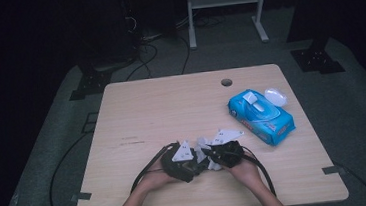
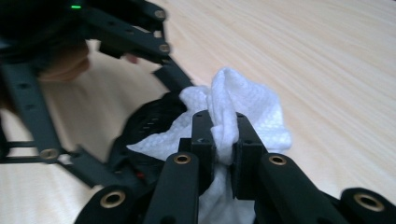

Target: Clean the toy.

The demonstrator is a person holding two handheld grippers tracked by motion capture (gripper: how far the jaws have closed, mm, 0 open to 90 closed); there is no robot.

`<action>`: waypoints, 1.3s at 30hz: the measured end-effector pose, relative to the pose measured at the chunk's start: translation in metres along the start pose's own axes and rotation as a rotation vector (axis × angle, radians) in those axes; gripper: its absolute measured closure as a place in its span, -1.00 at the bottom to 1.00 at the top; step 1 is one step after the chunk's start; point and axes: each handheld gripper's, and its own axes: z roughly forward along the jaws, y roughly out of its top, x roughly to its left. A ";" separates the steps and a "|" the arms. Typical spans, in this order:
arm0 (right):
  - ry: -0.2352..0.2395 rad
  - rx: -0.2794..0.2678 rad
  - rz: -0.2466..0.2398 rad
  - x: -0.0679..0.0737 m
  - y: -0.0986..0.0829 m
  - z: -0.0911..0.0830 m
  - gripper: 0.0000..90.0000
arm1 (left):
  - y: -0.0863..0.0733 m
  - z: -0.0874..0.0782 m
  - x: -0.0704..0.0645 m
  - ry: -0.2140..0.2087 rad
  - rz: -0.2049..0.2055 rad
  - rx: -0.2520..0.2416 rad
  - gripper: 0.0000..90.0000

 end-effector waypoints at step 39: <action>-0.025 0.027 -0.053 0.000 -0.008 -0.004 0.81 | -0.004 0.004 0.003 0.005 0.000 0.041 -0.45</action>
